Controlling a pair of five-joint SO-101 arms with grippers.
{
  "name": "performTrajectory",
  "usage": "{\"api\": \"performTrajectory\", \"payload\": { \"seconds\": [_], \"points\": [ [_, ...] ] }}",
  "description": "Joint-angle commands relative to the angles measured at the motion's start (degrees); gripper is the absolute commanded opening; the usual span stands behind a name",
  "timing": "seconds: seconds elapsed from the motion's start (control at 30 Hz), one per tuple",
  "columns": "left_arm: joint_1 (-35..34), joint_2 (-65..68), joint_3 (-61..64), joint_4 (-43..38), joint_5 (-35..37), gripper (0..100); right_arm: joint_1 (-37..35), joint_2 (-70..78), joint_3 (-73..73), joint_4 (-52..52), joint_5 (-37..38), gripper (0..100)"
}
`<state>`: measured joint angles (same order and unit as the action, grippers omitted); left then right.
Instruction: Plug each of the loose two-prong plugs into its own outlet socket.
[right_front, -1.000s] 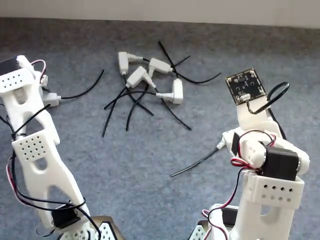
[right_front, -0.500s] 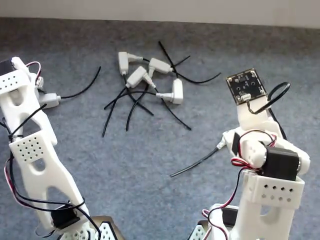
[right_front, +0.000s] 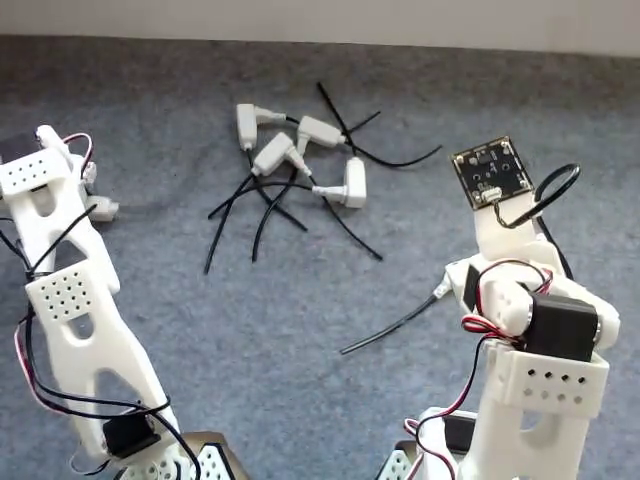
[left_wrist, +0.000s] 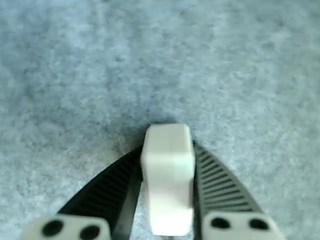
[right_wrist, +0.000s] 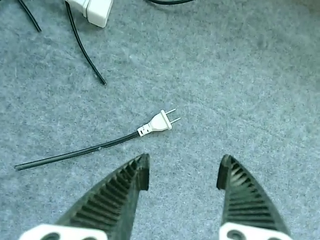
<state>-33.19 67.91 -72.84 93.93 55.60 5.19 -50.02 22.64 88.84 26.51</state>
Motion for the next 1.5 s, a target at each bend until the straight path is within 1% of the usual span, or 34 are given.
{"api": "performTrajectory", "payload": {
  "seconds": [0.0,0.1,0.13,0.2,0.27,0.37,0.47,0.57,0.6,0.67,0.9,1.0,1.3,1.37,1.47],
  "points": [
    [1.27,-1.98,-5.58,3.43,-8.88,2,0.66,-0.92,-0.57,-0.40,0.62,22.1],
    [1.45,-2.51,-12.09,5.89,-14.33,1,0.66,-0.92,-1.71,1.19,0.53,22.1],
    [1.36,-2.95,-14.37,6.24,-17.05,1,0.66,-0.92,-2.59,1.98,0.53,22.1],
    [1.36,-4.18,-18.95,6.51,-24.79,1,0.66,-0.92,-5.14,3.65,0.53,22.1],
    [1.71,-6.02,-22.46,6.51,-34.11,1,0.66,-0.92,-7.69,5.49,0.53,22.1],
    [3.38,-11.65,-22.02,6.33,-48.18,1,0.66,-0.92,-10.95,8.13,0.53,22.1],
    [6.11,-16.84,-20.44,6.77,-66.73,1,0.66,-0.92,-13.14,10.42,0.53,22.1],
    [6.81,-21.32,-18.33,7.03,-84.75,1,0.66,-0.92,-14.02,11.56,0.53,22.1],
    [6.81,-22.90,-17.80,7.03,-88.97,1,0.66,-0.92,-14.20,11.56,0.53,22.1],
    [6.81,-26.15,-17.63,7.21,-94.51,1,0.66,-0.92,-14.20,11.56,0.53,22.1],
    [9.54,-44.18,-17.71,7.21,-107.34,1,0.66,-0.92,-14.20,11.56,0.53,22.1],
    [11.21,-51.56,-17.63,7.21,-110.07,1,0.66,-0.92,-14.20,11.56,0.53,22.1],
    [14.90,-69.49,-17.54,7.21,-109.80,1,0.66,-0.92,-13.93,11.65,0.53,22.1],
    [15.69,-72.66,-17.54,7.30,-107.69,1,0.66,-0.92,-13.85,11.65,0.53,22.1],
    [16.92,-77.23,-17.45,7.30,-102.15,1,0.66,-0.92,-13.76,11.65,0.53,22.1]
  ]
}}
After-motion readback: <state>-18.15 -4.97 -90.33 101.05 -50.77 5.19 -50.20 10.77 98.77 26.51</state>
